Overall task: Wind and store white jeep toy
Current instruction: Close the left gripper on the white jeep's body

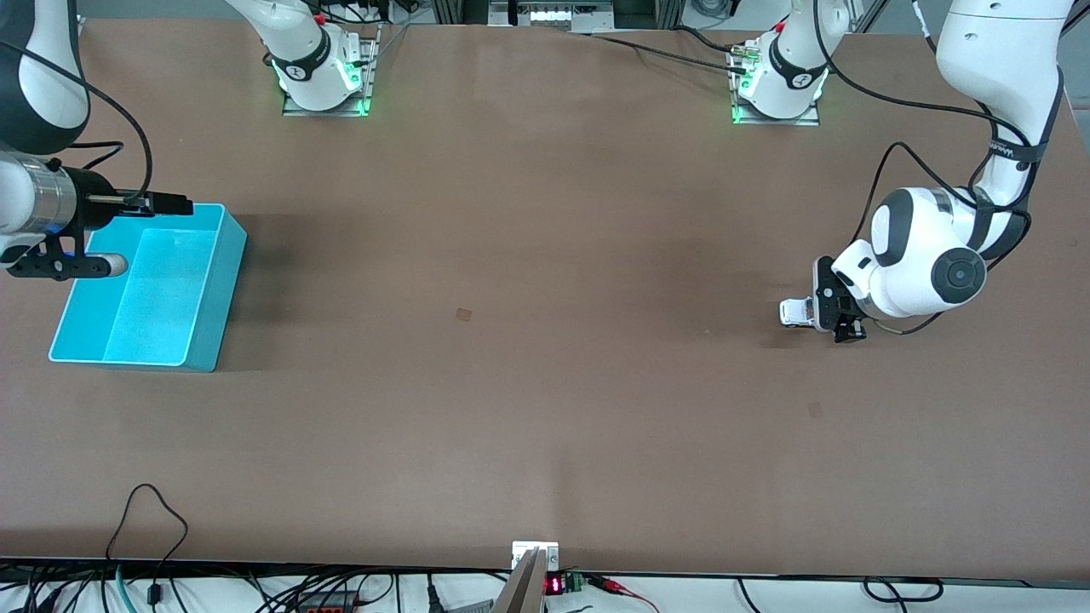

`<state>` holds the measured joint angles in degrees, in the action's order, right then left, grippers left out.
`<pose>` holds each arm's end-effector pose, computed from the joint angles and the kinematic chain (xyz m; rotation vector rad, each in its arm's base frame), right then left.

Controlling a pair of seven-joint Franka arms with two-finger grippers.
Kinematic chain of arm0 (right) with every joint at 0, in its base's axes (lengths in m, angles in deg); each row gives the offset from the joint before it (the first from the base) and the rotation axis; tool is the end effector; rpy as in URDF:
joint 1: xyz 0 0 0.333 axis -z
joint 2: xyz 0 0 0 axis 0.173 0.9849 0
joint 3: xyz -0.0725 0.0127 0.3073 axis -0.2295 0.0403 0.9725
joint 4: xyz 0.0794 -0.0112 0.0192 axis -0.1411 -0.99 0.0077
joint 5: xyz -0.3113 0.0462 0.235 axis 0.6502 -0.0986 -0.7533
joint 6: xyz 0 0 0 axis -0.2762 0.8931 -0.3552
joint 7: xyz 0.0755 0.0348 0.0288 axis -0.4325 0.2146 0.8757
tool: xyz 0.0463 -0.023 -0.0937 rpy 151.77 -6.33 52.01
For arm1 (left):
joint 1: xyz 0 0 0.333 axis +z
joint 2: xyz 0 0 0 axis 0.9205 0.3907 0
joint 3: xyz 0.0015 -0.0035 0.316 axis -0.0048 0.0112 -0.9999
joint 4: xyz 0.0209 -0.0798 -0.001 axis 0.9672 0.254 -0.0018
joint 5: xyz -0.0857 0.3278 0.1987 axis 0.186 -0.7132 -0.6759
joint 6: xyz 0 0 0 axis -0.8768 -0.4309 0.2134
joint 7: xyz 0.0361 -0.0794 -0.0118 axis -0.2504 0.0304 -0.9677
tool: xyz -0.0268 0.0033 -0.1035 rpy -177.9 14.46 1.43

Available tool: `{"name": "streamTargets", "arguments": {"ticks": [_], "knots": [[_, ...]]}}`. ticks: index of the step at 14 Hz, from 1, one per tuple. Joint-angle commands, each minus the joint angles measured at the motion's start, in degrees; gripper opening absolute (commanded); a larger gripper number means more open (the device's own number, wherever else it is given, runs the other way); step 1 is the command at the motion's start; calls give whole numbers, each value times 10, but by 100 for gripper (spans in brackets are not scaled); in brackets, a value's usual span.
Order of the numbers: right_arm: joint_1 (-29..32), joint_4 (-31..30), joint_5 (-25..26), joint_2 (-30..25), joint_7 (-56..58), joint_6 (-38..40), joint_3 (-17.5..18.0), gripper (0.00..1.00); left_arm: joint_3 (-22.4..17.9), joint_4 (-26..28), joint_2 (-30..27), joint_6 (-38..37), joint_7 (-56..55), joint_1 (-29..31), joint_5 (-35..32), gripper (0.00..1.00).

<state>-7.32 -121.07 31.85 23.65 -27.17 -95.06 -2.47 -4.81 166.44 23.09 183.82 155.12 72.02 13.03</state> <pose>0.5648 -0.0311 0.4857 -3.0501 0.0256 0.6575 0.5671 0.0169 0.2139 2.1118 -2.1201 -0.2476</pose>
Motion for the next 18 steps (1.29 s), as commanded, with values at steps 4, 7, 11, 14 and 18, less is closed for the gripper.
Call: {"name": "streamTargets", "arguments": {"ticks": [4, 7, 11, 14, 18], "knots": [[0, -127, 4, -77, -4, -71, 3, 100, 5, 15, 2, 34, 9, 10, -25, 100], [-6, -196, 4, -122, -6, -116, 7, 100, 5, 32, 2, 53, 9, 11, -25, 100], [-7, -301, 4, -189, -6, -200, 7, 100, 5, 49, 2, 83, 10, 12, -26, 100], [-8, -310, 3, -194, -7, -206, 8, 100, 5, 55, 4, 95, 10, 14, -26, 100], [-9, -309, 3, -194, -7, -211, 8, 100, 5, 55, 6, 108, 32, 15, -25, 93]]}}
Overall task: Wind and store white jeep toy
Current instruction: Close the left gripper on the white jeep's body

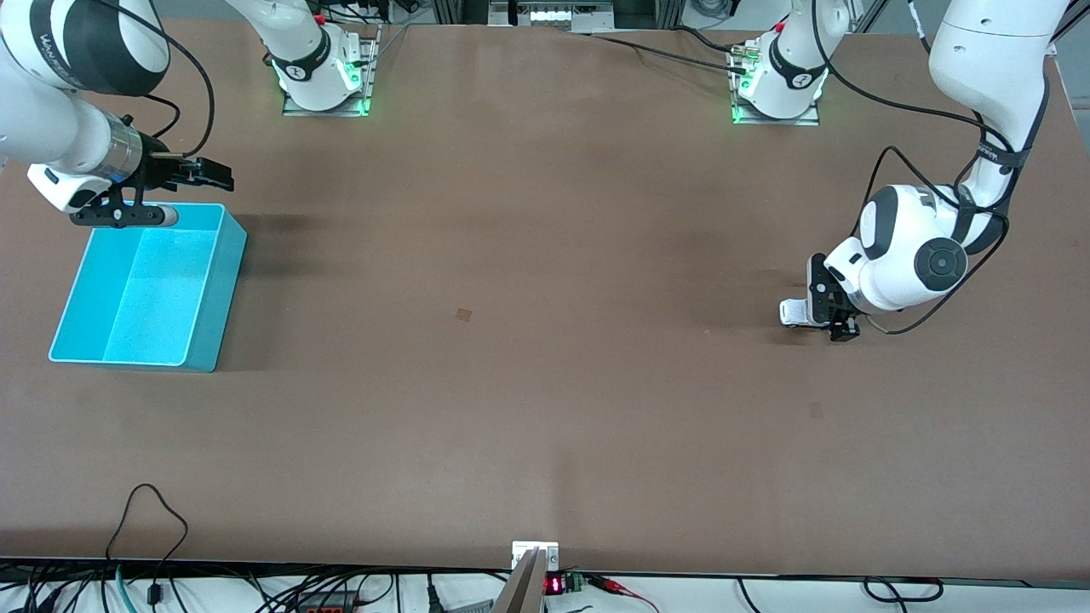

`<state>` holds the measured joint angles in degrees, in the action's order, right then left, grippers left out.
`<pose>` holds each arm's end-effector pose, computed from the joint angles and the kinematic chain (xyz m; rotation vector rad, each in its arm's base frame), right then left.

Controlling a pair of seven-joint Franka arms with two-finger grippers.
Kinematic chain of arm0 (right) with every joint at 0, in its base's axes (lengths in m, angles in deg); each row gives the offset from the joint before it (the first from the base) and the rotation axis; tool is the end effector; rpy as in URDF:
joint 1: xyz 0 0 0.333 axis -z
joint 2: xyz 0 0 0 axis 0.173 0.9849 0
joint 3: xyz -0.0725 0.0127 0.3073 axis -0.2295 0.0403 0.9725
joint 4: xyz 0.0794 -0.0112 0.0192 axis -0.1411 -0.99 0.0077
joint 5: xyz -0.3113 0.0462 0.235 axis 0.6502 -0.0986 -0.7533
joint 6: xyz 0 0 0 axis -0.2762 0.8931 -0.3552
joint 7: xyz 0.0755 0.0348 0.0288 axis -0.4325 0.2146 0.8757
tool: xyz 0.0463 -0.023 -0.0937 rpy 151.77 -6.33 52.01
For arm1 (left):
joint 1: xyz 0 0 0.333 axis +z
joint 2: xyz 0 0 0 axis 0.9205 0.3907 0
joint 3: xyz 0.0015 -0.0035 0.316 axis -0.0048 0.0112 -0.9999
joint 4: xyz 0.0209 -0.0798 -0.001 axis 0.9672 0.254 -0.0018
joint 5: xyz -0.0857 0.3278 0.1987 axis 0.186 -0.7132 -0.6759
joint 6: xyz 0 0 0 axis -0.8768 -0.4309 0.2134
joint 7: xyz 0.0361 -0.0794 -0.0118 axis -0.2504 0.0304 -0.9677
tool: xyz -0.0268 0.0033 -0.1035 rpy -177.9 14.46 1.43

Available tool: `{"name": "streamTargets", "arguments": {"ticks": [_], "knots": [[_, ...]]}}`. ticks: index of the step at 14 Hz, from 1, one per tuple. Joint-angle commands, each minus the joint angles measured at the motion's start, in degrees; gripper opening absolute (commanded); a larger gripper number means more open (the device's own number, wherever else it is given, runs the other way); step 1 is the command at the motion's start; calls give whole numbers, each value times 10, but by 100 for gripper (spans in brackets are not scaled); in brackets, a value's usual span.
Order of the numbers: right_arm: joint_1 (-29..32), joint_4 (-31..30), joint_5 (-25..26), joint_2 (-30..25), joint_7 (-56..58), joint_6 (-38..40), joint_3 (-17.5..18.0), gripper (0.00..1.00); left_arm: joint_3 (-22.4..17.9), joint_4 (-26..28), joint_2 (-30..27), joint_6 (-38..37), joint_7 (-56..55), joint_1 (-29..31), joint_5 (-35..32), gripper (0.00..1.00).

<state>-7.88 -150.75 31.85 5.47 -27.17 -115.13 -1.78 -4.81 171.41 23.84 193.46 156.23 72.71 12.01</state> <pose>0.4757 -0.0161 0.4424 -3.0994 -0.0068 0.4293 0.5519 0.0211 0.1871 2.1219 -2.1863 -0.1795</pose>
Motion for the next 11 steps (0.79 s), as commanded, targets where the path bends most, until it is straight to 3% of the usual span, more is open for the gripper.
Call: {"name": "streamTargets", "arguments": {"ticks": [1, 5, 11], "knots": [[-3, -12, 2, -11, -7, -11, 1, 100, 5, 5, -2, 12, 25, 8, -15, 81], [-2, -11, 2, -7, -7, -19, 1, 100, 5, 5, 2, 25, 27, 8, -15, 55], [-2, -10, 2, -5, -7, -20, 1, 100, 5, 4, 1, 24, 20, 8, -15, 31]]}}
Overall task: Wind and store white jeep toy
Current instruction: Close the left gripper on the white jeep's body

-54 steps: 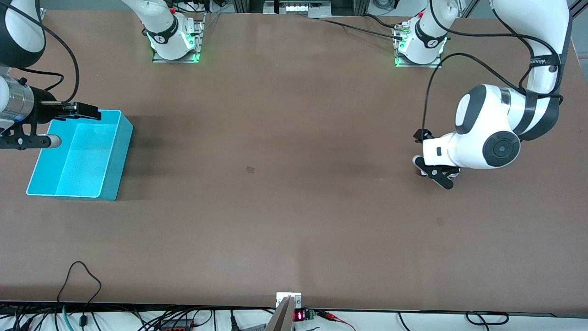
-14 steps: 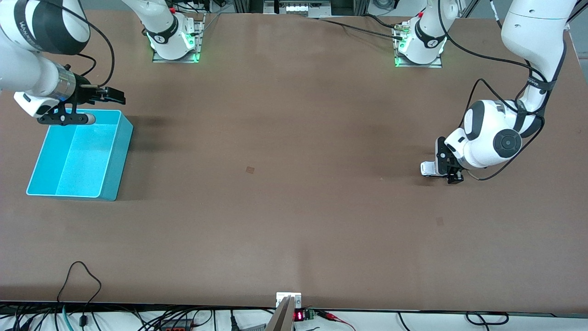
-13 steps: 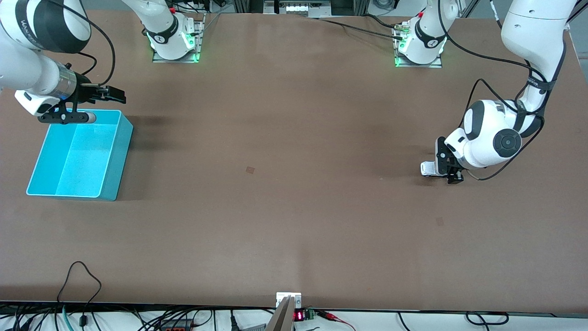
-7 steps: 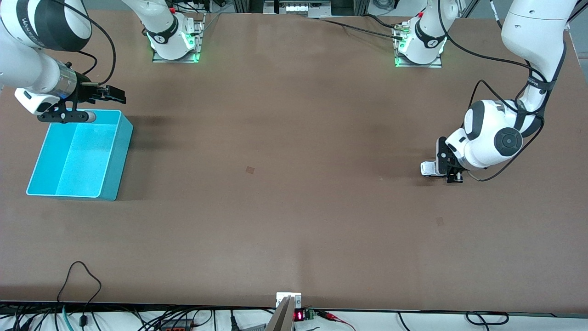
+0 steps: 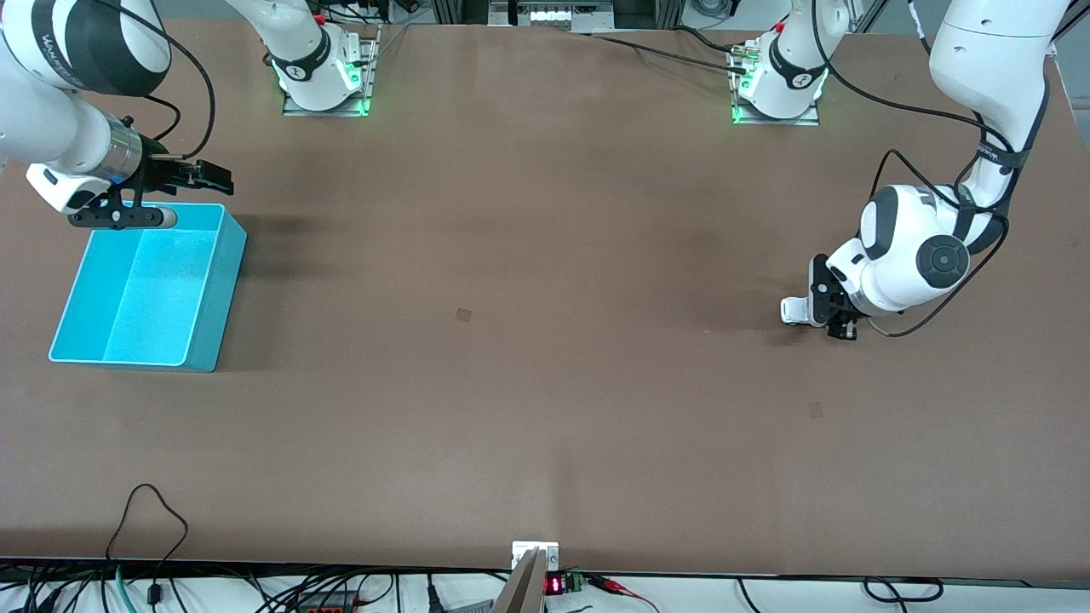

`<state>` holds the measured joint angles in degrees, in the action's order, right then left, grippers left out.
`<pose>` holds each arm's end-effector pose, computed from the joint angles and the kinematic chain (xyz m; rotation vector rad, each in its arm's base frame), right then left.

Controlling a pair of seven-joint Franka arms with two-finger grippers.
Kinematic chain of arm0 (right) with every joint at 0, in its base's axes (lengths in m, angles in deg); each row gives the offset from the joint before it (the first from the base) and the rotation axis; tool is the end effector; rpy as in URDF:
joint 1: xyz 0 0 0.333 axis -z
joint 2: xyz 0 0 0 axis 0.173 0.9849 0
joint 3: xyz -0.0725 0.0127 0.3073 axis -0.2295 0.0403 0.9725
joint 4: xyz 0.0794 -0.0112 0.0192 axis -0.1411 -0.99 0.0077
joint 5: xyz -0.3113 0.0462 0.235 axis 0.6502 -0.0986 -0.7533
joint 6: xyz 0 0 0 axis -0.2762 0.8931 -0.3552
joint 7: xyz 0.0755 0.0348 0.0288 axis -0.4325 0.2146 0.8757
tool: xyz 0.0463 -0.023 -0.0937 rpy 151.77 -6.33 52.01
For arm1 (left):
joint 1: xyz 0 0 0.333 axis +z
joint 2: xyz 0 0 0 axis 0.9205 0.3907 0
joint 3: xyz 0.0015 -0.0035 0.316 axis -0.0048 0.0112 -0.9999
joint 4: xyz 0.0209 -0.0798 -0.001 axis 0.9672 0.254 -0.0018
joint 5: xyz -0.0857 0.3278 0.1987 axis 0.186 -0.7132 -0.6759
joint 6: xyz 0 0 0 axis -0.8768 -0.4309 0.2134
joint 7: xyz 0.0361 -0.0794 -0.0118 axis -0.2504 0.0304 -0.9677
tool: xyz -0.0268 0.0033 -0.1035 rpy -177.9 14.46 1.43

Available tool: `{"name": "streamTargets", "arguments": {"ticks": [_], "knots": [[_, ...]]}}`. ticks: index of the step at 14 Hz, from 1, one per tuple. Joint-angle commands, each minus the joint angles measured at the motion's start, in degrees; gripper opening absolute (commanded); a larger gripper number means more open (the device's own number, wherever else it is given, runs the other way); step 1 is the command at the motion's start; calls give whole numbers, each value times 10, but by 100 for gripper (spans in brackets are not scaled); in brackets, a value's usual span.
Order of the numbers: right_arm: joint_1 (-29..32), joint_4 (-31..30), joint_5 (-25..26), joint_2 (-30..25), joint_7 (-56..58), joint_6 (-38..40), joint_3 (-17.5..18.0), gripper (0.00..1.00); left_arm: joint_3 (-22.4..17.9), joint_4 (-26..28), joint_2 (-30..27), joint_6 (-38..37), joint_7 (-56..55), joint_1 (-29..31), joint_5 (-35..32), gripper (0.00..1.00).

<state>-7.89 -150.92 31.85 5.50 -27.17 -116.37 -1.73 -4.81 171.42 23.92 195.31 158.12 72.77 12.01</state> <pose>0.4779 -0.0157 0.4421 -3.1041 -0.0084 0.4013 0.5554 0.0215 0.1886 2.1012 -2.2360 -0.1450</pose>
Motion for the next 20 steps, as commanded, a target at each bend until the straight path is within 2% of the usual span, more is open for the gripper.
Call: {"name": "streamTargets", "arguments": {"ticks": [1, 9, 20], "knots": [[-2, -8, 2, -6, -7, -8, 1, 100, 5, 1, 0, 5, -1, 7, -15, 29], [-2, -6, 1, 0, -7, -8, 1, 100, 7, -2, 0, 6, -73, 7, -15, 23], [-1, -1, 0, 7, -7, -7, 1, 100, 8, -2, 6, 8, -32, 7, -16, 16]]}}
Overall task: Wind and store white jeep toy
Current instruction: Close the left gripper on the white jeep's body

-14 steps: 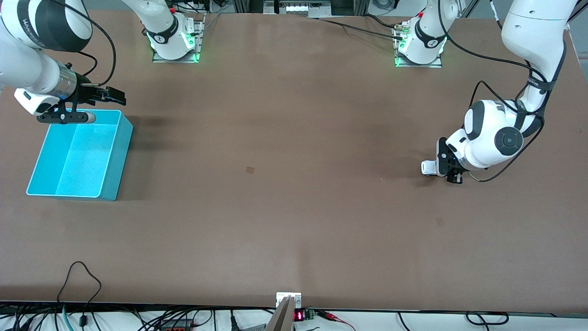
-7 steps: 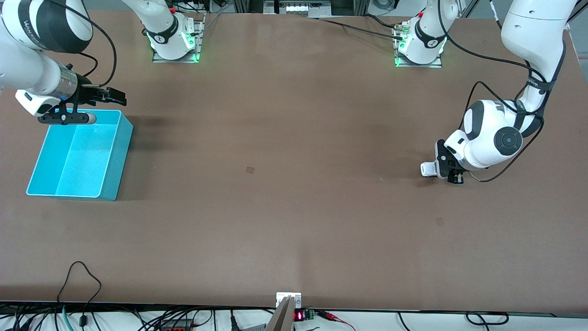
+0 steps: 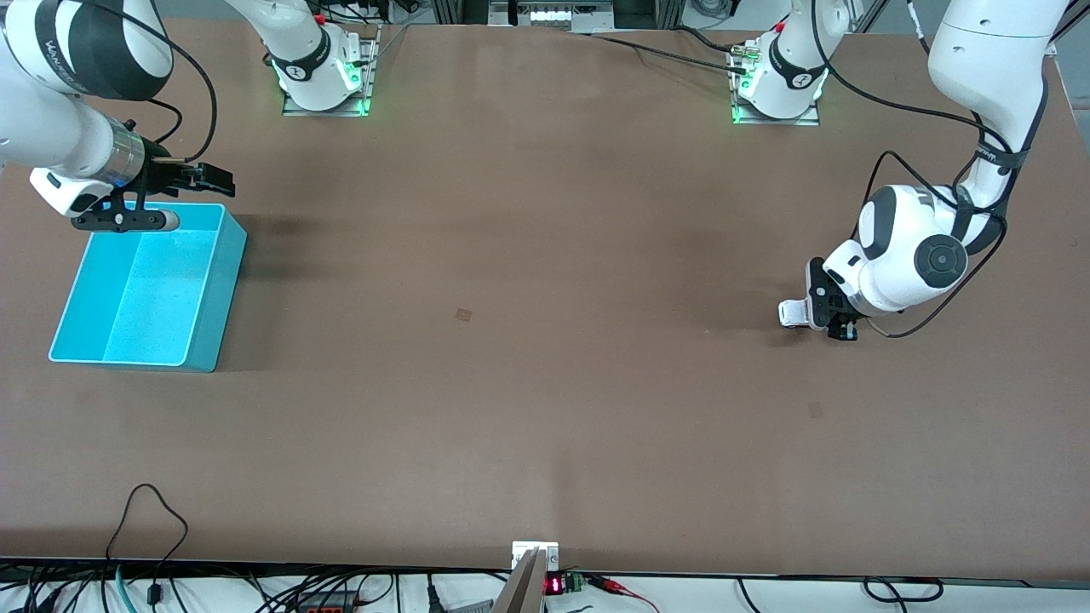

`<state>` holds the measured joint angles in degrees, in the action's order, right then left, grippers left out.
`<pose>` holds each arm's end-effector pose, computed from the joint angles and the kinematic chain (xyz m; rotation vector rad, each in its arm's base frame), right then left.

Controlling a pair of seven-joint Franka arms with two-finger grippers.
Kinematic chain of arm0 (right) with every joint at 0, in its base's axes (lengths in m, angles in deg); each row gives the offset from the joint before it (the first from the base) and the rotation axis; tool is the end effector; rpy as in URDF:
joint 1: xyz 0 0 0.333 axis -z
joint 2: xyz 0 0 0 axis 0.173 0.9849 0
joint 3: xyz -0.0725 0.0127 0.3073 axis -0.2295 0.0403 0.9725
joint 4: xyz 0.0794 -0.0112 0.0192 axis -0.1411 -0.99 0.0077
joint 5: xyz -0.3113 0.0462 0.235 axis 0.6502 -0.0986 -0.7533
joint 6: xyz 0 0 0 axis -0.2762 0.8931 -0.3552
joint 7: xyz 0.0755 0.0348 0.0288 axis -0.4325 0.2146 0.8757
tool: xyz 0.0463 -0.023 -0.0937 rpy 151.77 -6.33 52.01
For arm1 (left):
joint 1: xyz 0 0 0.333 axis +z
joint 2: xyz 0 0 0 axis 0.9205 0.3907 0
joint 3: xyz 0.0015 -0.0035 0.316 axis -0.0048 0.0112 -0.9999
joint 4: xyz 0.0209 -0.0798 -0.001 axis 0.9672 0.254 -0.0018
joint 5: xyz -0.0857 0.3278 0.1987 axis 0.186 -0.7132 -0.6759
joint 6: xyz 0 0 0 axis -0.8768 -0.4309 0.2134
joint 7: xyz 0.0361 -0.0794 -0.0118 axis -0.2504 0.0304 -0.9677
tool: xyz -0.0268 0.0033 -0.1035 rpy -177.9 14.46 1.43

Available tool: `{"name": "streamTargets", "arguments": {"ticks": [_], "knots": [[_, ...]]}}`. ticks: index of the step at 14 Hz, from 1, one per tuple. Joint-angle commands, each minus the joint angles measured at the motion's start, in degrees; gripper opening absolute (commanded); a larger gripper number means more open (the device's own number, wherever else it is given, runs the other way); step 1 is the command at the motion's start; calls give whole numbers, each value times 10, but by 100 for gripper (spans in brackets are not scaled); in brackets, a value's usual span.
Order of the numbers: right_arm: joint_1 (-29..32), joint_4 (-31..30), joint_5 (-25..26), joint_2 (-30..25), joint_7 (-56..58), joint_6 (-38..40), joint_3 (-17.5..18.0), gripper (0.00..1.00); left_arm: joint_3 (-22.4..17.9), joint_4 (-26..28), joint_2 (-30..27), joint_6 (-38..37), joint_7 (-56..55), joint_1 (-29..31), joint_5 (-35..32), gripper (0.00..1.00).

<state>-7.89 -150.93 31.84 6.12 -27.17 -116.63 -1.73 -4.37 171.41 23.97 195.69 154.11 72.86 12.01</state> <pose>0.4795 -0.0157 0.4371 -3.1024 -0.0082 0.4113 0.5563 0.0180 0.1888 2.1762 -2.1714 -0.1386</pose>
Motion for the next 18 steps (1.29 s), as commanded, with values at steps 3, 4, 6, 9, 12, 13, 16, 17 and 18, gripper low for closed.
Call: {"name": "streamTargets", "arguments": {"ticks": [3, 4, 6, 9, 12, 13, 16, 17, 18], "knots": [[-1, 1, 0, 2, -7, -5, 1, 100, 5, -2, 13, 13, 9, 17, -16, 13], [-1, 2, 0, 5, -7, -5, 1, 100, 5, -2, 16, 15, 10, 18, -15, 13], [-1, 3, 0, 5, -7, -5, 1, 100, 5, -2, 16, 15, 11, 19, -16, 11], [-1, 3, -1, 6, -7, -5, 1, 100, 5, -2, 21, 15, 11, 21, -16, 7], [-1, 3, -1, 6, -7, -5, 1, 100, 5, -3, 25, 15, 10, 29, -16, 7], [-1, 3, -1, 6, -7, -5, 0, 100, 5, -3, 27, 15, 10, 34, -16, 7], [-1, 3, -1, 6, -7, -5, 1, 100, 5, -4, 30, 15, 11, 44, -16, 7], [-1, 3, -1, 7, -7, -5, 1, 100, 5, -4, 31, 15, 11, 44, -16, 7], [-1, 3, -1, 7, -7, -5, 1, 100, 4, -5, 34, 15, 15, 48, -16, 7]]}}
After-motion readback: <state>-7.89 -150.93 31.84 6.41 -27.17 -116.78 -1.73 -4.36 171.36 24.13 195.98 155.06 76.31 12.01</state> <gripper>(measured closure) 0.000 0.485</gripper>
